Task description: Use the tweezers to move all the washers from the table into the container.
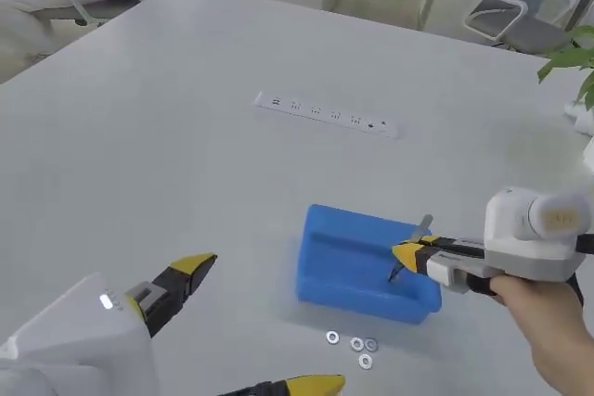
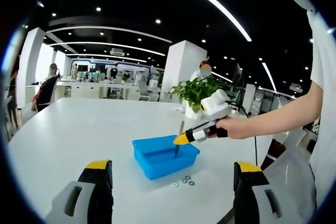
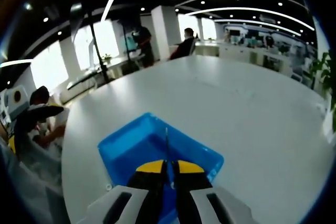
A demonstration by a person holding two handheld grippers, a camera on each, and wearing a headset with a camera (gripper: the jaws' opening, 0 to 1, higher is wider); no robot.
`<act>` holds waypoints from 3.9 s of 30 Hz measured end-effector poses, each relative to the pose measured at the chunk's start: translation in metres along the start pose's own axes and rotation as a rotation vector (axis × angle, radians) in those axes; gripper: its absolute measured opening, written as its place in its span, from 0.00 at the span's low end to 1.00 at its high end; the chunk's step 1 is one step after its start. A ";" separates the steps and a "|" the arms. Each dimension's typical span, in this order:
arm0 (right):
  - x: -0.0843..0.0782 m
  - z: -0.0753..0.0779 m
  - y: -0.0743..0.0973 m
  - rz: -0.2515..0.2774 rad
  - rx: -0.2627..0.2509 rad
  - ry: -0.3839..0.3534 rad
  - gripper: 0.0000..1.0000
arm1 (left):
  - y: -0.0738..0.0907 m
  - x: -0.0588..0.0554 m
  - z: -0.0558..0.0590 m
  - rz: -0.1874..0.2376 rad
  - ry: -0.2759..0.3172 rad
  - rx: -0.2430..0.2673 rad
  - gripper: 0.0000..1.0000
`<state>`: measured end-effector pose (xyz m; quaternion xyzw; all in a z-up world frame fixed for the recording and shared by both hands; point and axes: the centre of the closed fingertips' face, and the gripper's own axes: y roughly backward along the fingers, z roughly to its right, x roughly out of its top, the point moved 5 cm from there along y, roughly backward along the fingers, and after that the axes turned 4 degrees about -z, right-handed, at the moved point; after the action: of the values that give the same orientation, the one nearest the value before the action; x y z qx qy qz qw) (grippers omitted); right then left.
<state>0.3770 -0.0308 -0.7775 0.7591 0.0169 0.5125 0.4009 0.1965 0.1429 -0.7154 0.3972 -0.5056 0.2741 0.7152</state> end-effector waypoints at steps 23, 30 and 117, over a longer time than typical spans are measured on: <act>0.019 -0.023 0.029 0.029 0.004 0.043 0.04 | -0.001 -0.003 0.000 -0.024 0.002 -0.007 0.96; 0.028 -0.039 0.040 0.060 0.023 0.046 0.04 | 0.000 -0.005 0.000 -0.031 0.001 -0.006 0.96; -0.041 -0.082 0.021 -0.055 0.099 0.100 0.03 | -0.003 -0.019 -0.001 -0.144 -0.068 0.004 0.91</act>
<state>0.2848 -0.0144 -0.7831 0.7506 0.0832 0.5372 0.3756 0.1926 0.1424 -0.7339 0.4432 -0.4992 0.2093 0.7145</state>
